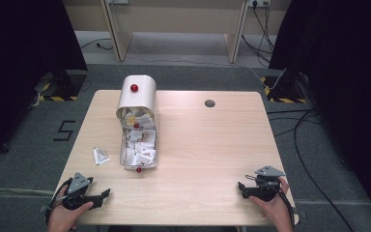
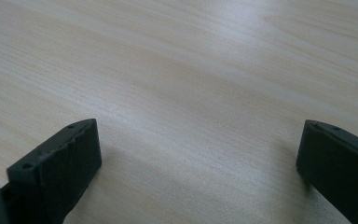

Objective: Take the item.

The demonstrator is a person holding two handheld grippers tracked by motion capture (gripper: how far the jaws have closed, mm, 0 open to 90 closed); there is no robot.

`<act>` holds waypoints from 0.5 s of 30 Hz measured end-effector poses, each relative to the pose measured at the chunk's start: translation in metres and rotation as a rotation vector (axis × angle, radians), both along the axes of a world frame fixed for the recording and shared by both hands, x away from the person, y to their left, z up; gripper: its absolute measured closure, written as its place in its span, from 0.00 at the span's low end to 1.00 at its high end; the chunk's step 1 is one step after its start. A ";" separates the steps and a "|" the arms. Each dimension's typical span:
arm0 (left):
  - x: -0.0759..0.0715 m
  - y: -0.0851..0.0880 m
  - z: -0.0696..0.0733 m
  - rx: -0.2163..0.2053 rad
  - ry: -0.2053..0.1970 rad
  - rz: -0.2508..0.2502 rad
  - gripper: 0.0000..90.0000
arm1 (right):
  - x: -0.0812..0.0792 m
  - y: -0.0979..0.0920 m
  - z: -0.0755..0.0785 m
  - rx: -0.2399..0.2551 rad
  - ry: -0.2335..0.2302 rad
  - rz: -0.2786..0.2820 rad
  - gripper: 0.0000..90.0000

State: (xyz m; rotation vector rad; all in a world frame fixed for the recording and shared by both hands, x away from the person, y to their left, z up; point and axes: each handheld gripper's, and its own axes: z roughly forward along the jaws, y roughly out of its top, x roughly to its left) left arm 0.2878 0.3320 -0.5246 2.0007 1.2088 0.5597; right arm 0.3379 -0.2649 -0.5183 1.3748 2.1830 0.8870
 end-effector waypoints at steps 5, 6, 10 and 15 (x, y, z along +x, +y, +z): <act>-0.005 0.002 -0.001 0.004 0.006 0.002 0.18 | 0.000 0.000 0.000 0.000 0.000 0.000 0.01; -0.006 0.002 -0.001 0.002 0.004 0.004 0.18 | 0.000 0.000 0.000 0.000 0.000 0.000 0.01; -0.011 0.001 -0.002 0.006 -0.004 0.001 0.18 | 0.000 0.000 0.000 0.000 0.000 0.000 0.01; -0.016 0.000 -0.002 0.006 -0.012 0.000 0.18 | 0.000 0.000 0.000 0.000 0.000 0.000 0.01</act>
